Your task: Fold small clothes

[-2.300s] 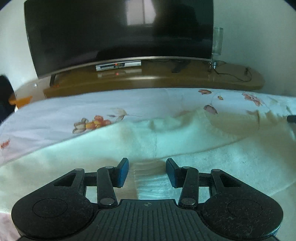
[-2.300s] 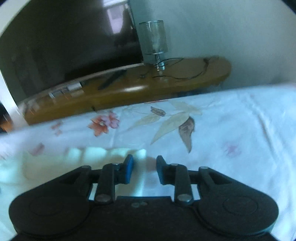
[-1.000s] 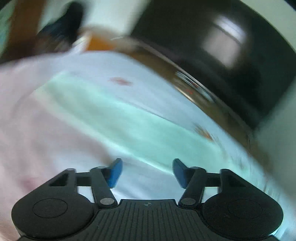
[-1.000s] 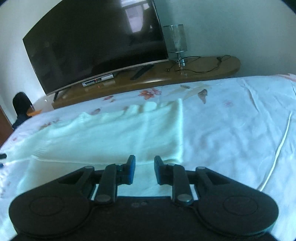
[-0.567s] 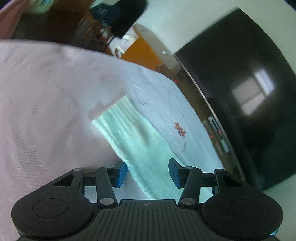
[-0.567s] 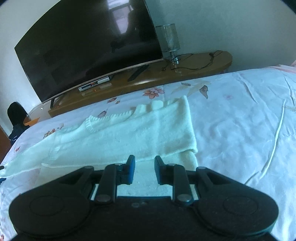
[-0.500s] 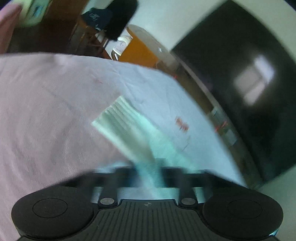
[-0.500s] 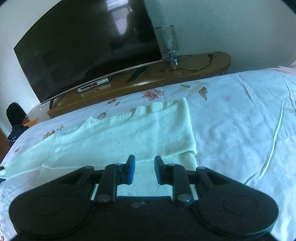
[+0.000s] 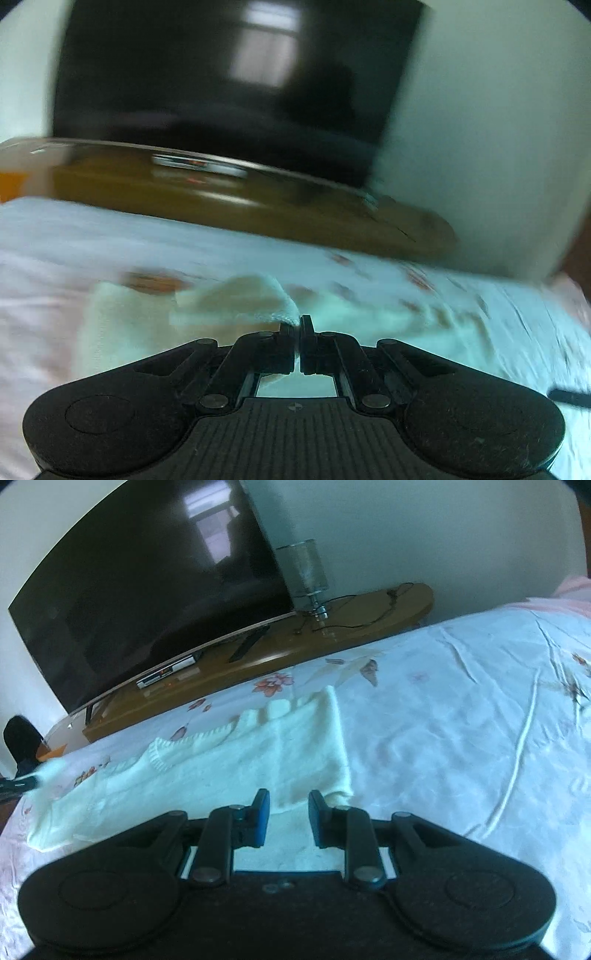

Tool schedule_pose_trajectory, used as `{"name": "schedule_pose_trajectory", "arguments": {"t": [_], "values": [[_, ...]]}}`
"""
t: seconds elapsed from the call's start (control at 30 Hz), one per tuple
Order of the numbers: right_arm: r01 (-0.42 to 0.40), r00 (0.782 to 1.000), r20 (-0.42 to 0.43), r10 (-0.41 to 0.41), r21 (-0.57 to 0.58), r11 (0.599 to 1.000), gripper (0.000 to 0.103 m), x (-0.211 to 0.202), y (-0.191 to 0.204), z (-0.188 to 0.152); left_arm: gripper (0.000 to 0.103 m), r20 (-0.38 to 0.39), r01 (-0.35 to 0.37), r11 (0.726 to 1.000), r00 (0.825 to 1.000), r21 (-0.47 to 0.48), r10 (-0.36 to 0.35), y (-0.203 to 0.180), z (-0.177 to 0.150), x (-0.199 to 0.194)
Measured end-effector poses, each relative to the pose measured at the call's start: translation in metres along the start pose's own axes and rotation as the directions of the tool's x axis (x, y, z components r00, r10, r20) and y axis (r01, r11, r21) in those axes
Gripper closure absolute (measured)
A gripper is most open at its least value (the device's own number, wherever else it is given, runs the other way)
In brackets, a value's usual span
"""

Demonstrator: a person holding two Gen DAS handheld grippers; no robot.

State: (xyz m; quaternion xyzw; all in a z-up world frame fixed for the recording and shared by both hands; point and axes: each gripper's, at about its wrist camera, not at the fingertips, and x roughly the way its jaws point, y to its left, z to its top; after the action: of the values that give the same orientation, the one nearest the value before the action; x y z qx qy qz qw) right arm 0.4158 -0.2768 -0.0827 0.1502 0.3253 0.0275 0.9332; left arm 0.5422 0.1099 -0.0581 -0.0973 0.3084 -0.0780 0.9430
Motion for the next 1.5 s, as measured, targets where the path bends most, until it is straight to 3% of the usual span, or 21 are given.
{"name": "schedule_pose_trajectory", "arguments": {"t": [0.1,0.27,0.3,0.33,0.37,0.4,0.53,0.67,0.7,0.73,0.77,0.83,1.0,1.03,1.07,1.1,1.13,1.27,1.33,1.43,1.5], "values": [[0.006,1.0,0.007,-0.006,0.019,1.0,0.079,-0.006,-0.016,0.003,0.101,-0.082,0.046,0.996,0.996,0.072,-0.04,-0.064,-0.015,0.038],[-0.004,1.0,0.008,0.004,0.063,0.998,0.077,-0.015,-0.044,0.008,0.1,-0.203,0.069,0.98,0.979,0.188,-0.03,-0.142,-0.045,0.077],[-0.013,1.0,0.009,0.012,0.073,0.997,0.076,-0.017,-0.048,0.009,0.092,-0.207,0.062,0.976,0.978,0.21,-0.018,-0.154,-0.052,0.079],[-0.03,1.0,0.009,0.03,0.087,0.996,0.074,-0.017,-0.052,0.009,0.061,-0.194,0.066,0.972,0.981,0.224,-0.021,-0.164,-0.06,0.073],[-0.042,0.999,0.007,0.042,0.102,0.994,0.072,-0.016,-0.054,0.01,0.046,-0.186,0.098,0.97,0.981,0.223,-0.056,-0.167,-0.061,0.07],[-0.057,0.998,0.006,0.057,0.121,0.991,0.071,-0.015,-0.056,0.01,0.033,-0.163,0.129,0.971,0.982,0.202,-0.096,-0.165,-0.06,0.061],[-0.131,0.991,0.01,0.13,0.118,0.984,0.07,-0.003,-0.042,0.011,0.031,-0.11,0.136,0.979,0.987,0.15,-0.12,-0.143,-0.057,0.03],[-0.222,0.975,-0.03,0.222,-0.005,0.975,0.068,0.023,0.005,0.008,0.032,-0.069,-0.003,0.992,0.998,0.124,0.012,-0.079,-0.068,-0.011],[-0.235,0.972,-0.043,0.233,-0.073,0.969,0.064,0.03,0.022,0.006,0.032,-0.054,-0.045,0.992,0.997,0.115,0.051,-0.061,-0.071,-0.022],[-0.241,0.97,-0.055,0.236,-0.152,0.958,0.046,0.038,0.041,0.003,0.032,-0.046,-0.083,0.99,0.995,0.112,0.089,-0.047,-0.074,-0.029],[-0.234,0.972,-0.058,0.227,-0.219,0.947,0.035,0.045,0.056,0.0,0.032,-0.042,-0.135,0.985,0.989,0.11,0.14,-0.034,-0.076,-0.033],[-0.225,0.974,-0.05,0.223,-0.372,0.9,0.041,0.056,0.088,-0.01,0.032,-0.066,-0.2,0.976,0.976,0.082,0.206,-0.006,-0.08,-0.031],[-0.11,0.992,-0.032,0.124,-0.702,0.703,0.054,0.088,0.152,-0.034,0.032,-0.118,-0.242,0.97,0.964,0.0,0.24,0.031,-0.083,-0.015],[-0.079,0.995,-0.018,0.098,-0.75,0.656,0.065,0.093,0.16,-0.039,0.032,-0.125,-0.236,0.972,0.965,-0.017,0.232,0.036,-0.084,-0.012],[-0.048,0.998,-0.006,0.07,-0.787,0.615,0.095,0.098,0.165,-0.042,0.032,-0.127,-0.231,0.973,0.966,-0.027,0.226,0.038,-0.084,-0.01],[-0.032,0.999,-0.006,0.045,-0.8,0.599,0.097,0.103,0.168,-0.042,0.041,-0.125,-0.231,0.972,0.966,-0.03,0.226,0.04,-0.085,-0.006],[-0.027,0.999,-0.005,0.037,-0.786,0.617,0.099,0.103,0.166,-0.039,0.052,-0.126,-0.233,0.972,0.965,-0.028,0.228,0.041,-0.086,-0.005],[0.009,0.997,0.069,0.043,-0.622,0.783,0.099,0.08,0.137,-0.009,0.068,-0.118,-0.189,0.982,0.976,-0.018,0.185,0.042,-0.082,-0.004],[0.038,0.995,0.1,0.017,-0.523,0.851,0.099,0.069,0.118,0.003,0.068,-0.124,-0.187,0.982,0.974,0.038,0.19,0.036,-0.081,0.003],[0.05,0.995,0.097,-0.012,-0.397,0.917,0.099,0.06,0.086,0.012,0.069,-0.128,-0.186,0.979,0.972,0.079,0.195,0.031,-0.079,0.004],[0.007,0.998,0.055,0.011,-0.316,0.949,0.099,0.059,0.067,0.014,0.077,-0.131,-0.173,0.982,0.975,0.078,0.182,0.032,-0.077,0.004]]}}
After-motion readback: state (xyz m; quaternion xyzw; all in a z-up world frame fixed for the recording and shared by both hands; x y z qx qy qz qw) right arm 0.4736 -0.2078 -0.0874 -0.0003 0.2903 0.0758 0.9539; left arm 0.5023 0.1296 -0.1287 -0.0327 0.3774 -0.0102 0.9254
